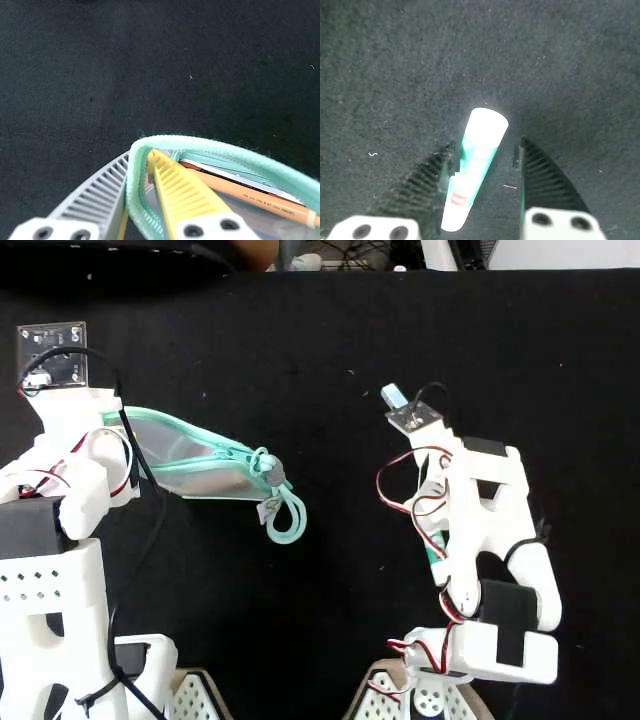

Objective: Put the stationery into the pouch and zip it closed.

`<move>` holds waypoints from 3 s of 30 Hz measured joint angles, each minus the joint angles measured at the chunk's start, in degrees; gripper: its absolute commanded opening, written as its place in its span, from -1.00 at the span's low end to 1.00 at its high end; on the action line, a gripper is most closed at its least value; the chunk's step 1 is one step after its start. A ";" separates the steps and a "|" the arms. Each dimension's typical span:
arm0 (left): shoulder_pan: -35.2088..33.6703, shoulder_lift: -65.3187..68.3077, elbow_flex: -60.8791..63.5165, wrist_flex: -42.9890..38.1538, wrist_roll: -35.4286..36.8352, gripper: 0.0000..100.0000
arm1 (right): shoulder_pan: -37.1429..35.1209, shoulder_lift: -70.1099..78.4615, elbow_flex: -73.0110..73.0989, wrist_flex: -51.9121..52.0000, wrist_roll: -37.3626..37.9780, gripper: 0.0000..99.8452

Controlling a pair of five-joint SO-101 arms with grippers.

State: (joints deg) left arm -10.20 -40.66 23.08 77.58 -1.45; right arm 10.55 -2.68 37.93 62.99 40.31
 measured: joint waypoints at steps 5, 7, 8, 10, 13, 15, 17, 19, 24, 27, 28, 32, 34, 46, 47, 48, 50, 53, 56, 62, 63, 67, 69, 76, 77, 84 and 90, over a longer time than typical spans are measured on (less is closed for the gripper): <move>0.00 0.00 0.00 0.00 0.00 -0.94 | -1.41 1.49 -0.18 -2.81 0.97 -0.62; 0.00 0.00 0.00 0.00 0.00 -0.94 | -1.93 2.99 -0.18 -3.25 0.97 -0.62; 0.00 0.00 0.00 0.00 0.00 -0.94 | -1.93 3.87 -0.44 -3.69 0.97 -0.62; 0.00 0.00 0.00 0.00 0.00 -0.94 | -1.93 5.54 -1.05 -4.40 0.97 -0.67; 0.00 0.00 0.00 0.00 0.00 -0.94 | -1.93 7.03 -2.02 -4.57 1.23 -0.98; 0.00 0.00 0.00 0.00 0.00 -0.94 | -1.76 8.09 -3.16 -5.19 1.32 -0.96; 0.00 0.00 0.00 0.00 0.00 -0.94 | -1.58 8.44 -3.43 -5.27 1.32 -0.97; 0.00 0.00 0.00 0.00 0.00 -0.94 | -1.58 8.00 -3.25 -5.27 1.32 -0.98; 0.00 0.00 0.00 0.00 0.09 -0.94 | 0.35 1.14 -2.02 -5.01 1.23 -0.98; 0.00 0.00 0.00 0.00 0.09 -0.94 | 1.76 -8.44 -0.18 -4.13 1.23 -0.98; 0.00 0.00 0.00 0.00 0.09 -0.94 | 1.93 -12.31 0.53 -3.87 0.18 -0.98; 0.00 0.00 0.00 0.00 0.09 -0.94 | 1.41 -29.98 2.73 -3.52 -5.54 -0.98; 0.00 0.00 0.00 0.00 0.09 -0.94 | -0.35 -39.21 2.90 -3.52 -8.88 -0.98; 0.44 0.00 0.00 0.00 0.09 -0.94 | -23.56 -66.02 -10.02 -7.91 -31.38 -0.98; 0.44 0.00 0.00 0.00 0.09 -0.94 | -25.58 -64.97 -12.31 -8.35 -32.88 -0.98; 0.44 0.00 0.00 0.00 0.09 -0.94 | -27.69 -63.47 -14.51 -8.53 -34.20 -0.98; 0.62 0.00 0.00 0.00 0.09 -0.94 | -31.56 -59.78 -18.73 -8.53 -36.66 -0.98; 3.34 0.00 0.09 -1.05 0.00 -0.94 | -36.22 -53.63 -25.05 -8.53 -37.98 -0.98; 8.00 0.00 0.62 -3.08 -0.09 -0.94 | -37.98 -50.73 -30.59 -7.56 -38.24 -0.98; 10.37 0.00 1.49 -5.10 0.00 -0.94 | -38.86 -48.00 -32.88 -4.84 -38.77 -0.98; 10.46 0.00 1.49 -5.10 -0.09 -0.94 | -39.74 -48.00 -32.09 -4.84 -38.77 -0.98; 10.55 0.00 1.58 -5.98 0.09 -0.94 | -45.36 -48.09 -27.34 -7.38 -38.77 -0.98; 11.34 0.00 2.55 -7.56 0.09 -0.94 | -46.42 -48.00 -25.14 -10.11 -38.77 -0.98; 13.54 0.00 5.27 -12.04 0.09 -0.94 | -48.70 -48.00 -18.02 -17.67 -38.77 -0.98; 13.54 0.00 5.36 -12.13 0.09 -0.94 | -48.70 -48.00 -17.49 -18.73 -38.77 -0.98; 13.71 0.00 5.45 -12.13 0.09 -0.94 | -50.11 -42.29 -17.05 -21.63 -38.77 -0.98; 13.71 0.00 5.54 -12.13 0.09 -0.94 | -51.34 -40.88 -17.41 -21.63 -38.86 -0.98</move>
State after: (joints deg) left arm 3.52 -40.66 28.62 65.45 -1.36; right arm -40.79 -43.56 20.53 41.36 1.45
